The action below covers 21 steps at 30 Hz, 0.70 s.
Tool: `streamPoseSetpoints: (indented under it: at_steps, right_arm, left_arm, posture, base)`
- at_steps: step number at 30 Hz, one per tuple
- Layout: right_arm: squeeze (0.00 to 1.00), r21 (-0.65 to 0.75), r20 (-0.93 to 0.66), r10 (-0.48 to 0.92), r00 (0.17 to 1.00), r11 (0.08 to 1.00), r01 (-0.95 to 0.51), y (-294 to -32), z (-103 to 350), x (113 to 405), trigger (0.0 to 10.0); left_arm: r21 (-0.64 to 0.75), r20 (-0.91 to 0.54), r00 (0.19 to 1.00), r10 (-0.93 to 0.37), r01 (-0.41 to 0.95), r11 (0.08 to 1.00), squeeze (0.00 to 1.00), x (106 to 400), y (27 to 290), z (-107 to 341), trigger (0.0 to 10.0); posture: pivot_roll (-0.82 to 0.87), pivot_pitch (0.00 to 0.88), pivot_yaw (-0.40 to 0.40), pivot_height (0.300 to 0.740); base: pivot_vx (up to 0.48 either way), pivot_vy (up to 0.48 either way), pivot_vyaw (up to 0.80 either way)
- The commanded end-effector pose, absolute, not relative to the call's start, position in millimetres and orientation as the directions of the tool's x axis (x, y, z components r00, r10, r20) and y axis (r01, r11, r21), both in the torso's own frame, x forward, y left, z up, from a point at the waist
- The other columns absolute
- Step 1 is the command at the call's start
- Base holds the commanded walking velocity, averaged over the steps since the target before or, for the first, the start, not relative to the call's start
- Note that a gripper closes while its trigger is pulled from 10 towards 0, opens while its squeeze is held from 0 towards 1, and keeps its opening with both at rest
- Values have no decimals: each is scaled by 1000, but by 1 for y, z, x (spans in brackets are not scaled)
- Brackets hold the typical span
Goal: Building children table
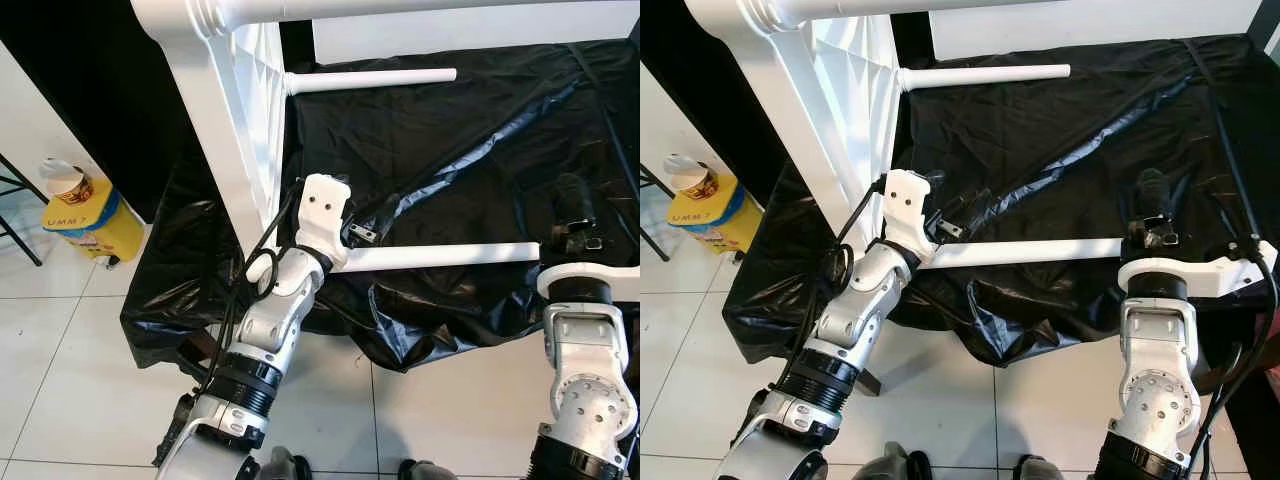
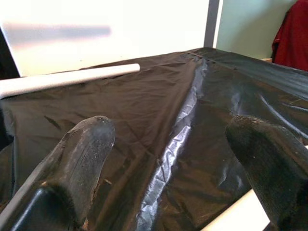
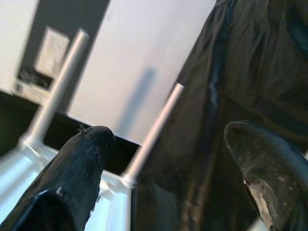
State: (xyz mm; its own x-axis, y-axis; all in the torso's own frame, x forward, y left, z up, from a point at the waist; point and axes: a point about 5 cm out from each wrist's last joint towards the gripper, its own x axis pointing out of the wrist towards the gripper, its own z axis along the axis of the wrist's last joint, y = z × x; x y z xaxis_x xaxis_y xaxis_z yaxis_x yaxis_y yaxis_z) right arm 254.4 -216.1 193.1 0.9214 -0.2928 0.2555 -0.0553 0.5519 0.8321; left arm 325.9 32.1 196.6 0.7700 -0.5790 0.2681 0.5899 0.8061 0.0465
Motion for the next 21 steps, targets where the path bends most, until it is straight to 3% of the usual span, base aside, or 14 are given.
streamPoseSetpoints:
  at_steps: [1, 2, 5, 7, 8, 10, 14, 21]
  right_arm:
    - [0, 782, 178, -246, 953, 624, 15, -206, 171, 256, 10000]
    - [0, 658, 180, -232, 956, 751, 58, -209, 177, 267, 10000]
    - [0, 561, 182, -229, 956, 823, 90, -213, 182, 274, 10000]
    - [0, 340, 210, -229, 950, 929, 149, -220, 194, 290, 10000]
    - [0, 340, 210, -229, 950, 929, 149, -220, 194, 290, 10000]
    - [0, 172, 257, -179, 950, 975, 137, -220, 207, 308, 10000]
    - [0, 31, 283, -90, 955, 996, 84, -210, 215, 325, 10000]
    - [0, -145, 320, 26, 947, 989, 21, -193, 222, 344, 10000]
  left_arm:
    - [53, 259, 750, -609, 619, 784, 0, 326, 31, 194, 10000]
    - [56, 260, 750, -608, 617, 785, 0, 327, 31, 194, 10000]
    - [58, 262, 750, -607, 616, 786, 0, 327, 31, 194, 10000]
    - [58, 269, 753, -601, 610, 790, 0, 329, 31, 197, 10000]
    - [58, 269, 753, -601, 610, 790, 0, 329, 31, 197, 10000]
    - [58, 283, 760, -585, 595, 801, 0, 333, 32, 201, 10000]
    - [58, 296, 765, -572, 583, 810, 0, 336, 32, 206, 10000]
    - [51, 288, 764, -578, 590, 806, 0, 341, 32, 207, 10000]
  posture:
    - [-63, 95, 77, 740]
    - [-63, 93, 74, 740]
    - [-63, 93, 74, 740]
    - [-53, 82, 54, 740]
    - [-53, 82, 54, 740]
    - [-42, 73, 39, 740]
    - [-34, 64, 29, 740]
    - [-28, 53, 16, 740]
  base:
    - [0, 0, 0]
    - [0, 0, 0]
    - [0, 0, 0]
    - [0, 0, 0]
    - [0, 0, 0]
    - [0, 0, 0]
    - [0, 0, 0]
    - [0, 0, 0]
